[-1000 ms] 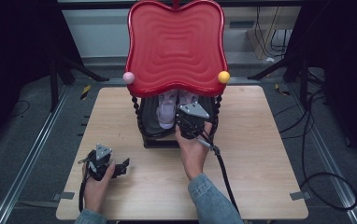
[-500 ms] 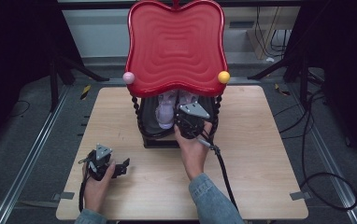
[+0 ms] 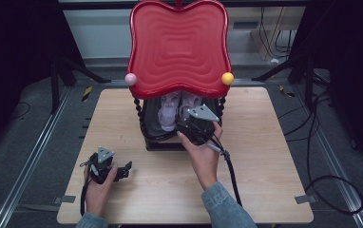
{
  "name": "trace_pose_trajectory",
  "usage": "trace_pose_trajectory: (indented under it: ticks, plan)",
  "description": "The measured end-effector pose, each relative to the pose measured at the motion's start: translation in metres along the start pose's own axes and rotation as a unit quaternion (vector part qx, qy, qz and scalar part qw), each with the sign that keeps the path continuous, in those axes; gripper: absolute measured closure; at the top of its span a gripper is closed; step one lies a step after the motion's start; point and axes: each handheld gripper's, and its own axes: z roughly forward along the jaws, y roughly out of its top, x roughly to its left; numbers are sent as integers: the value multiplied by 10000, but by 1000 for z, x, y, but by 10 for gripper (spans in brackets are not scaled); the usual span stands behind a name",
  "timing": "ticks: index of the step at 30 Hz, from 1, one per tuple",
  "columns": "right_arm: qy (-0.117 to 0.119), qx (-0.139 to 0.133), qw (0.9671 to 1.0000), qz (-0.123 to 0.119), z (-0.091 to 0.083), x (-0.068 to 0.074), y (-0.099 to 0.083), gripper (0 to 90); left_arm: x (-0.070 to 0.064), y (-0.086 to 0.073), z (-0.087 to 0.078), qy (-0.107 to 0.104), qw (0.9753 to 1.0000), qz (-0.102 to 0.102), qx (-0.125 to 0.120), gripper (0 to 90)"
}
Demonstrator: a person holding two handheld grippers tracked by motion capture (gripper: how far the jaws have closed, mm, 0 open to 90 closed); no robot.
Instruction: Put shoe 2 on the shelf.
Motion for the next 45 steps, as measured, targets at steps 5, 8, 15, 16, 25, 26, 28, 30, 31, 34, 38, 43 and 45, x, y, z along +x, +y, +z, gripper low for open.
trace_pose_trajectory:
  ticks: [5,8,15,16,25,26,28,30,31,34,38,43,45]
  plan:
    - [124,-46,9999,-51,-12,-2,-1,207,0,0,0,-3,10000,-5,1,41]
    - [206,-14,9997,-151,-18,-3,-4,162,0,0,0,2,10000,-3,-1,40]
    - [231,3,9995,-209,-39,-9,-12,115,1,-1,0,23,10000,-1,1,40]
    - [226,5,9995,-223,-43,-10,-14,110,1,-1,0,26,10000,3,-1,39]
    - [165,217,9993,-265,-71,-31,-46,90,0,-1,0,48,10000,11,9,36]
    - [129,236,9992,-282,-72,-35,-49,89,0,-1,0,60,10000,21,12,36]
    - [50,298,9992,-255,-75,-44,-58,89,0,-1,0,56,10000,20,21,35]
    - [-30,367,9991,-229,-76,-53,-65,88,0,-1,1,37,10000,35,38,35]
    - [-52,415,9989,-211,-77,-57,-69,88,0,-1,2,33,10000,32,43,35]
    - [-96,624,9979,-122,-74,-70,-80,85,0,-2,2,35,10000,34,56,35]
    - [-76,897,9959,-90,-68,-81,-93,87,1,-2,2,40,10000,47,76,33]
    - [-61,1286,9917,-17,-60,-98,-113,88,0,-3,4,48,9999,59,152,33]
    - [-131,1408,9899,21,-57,-107,-120,90,0,-3,5,47,9998,68,171,32]
